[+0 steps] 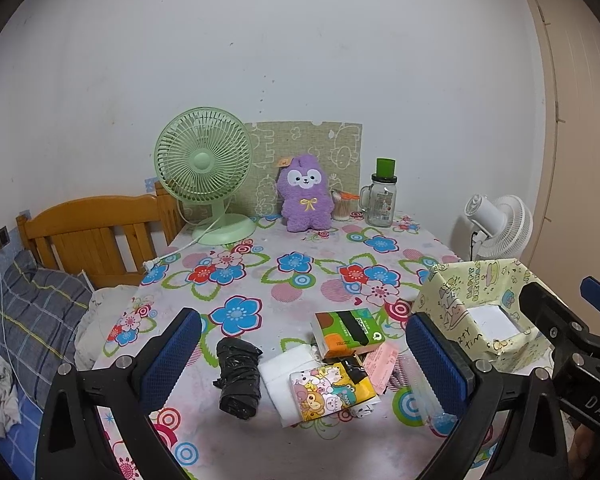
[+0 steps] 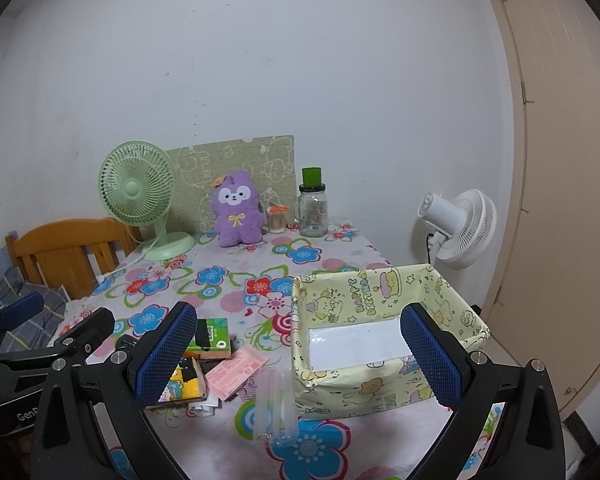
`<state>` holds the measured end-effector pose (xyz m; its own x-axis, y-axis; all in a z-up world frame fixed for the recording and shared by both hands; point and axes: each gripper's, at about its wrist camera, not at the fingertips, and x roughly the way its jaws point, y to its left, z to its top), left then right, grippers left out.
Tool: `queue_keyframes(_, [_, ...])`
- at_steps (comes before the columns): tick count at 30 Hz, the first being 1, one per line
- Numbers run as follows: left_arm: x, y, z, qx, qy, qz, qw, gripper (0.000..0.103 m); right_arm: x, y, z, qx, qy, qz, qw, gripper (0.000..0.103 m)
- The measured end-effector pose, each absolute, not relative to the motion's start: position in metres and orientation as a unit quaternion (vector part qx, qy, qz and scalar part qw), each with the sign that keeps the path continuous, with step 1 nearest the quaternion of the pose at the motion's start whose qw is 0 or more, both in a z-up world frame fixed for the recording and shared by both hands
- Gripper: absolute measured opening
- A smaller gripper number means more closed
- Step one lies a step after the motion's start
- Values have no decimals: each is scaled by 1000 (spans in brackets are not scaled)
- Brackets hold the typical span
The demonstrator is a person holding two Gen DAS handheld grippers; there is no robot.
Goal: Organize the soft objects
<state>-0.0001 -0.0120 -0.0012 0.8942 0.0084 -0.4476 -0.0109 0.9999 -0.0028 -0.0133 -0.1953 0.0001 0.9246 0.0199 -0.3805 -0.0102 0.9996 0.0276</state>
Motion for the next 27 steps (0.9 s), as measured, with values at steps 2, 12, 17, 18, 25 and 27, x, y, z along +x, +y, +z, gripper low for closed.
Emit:
queue_keyframes(2, [1, -11, -2, -4, 232, 3, 973, 102, -14, -195, 0, 12, 194, 9, 981, 103])
queue_keyframes(12, [2, -7, -5, -4, 230, 7, 973, 102, -14, -195, 0, 11, 195, 9, 981, 103])
queue_keyframes(17, [3, -7, -5, -4, 230, 7, 973, 102, -13, -195, 0, 11, 195, 9, 981, 103])
queue_keyframes(18, [2, -8, -5, -4, 230, 7, 973, 102, -13, -195, 0, 11, 196, 9, 981, 103])
queue_keyframes(25, [2, -8, -5, -4, 230, 7, 973, 101, -13, -195, 0, 10, 196, 9, 981, 103])
queue_keyframes(27, [2, -8, -5, -4, 230, 7, 973, 101, -13, -195, -1, 11, 197, 9, 980, 103])
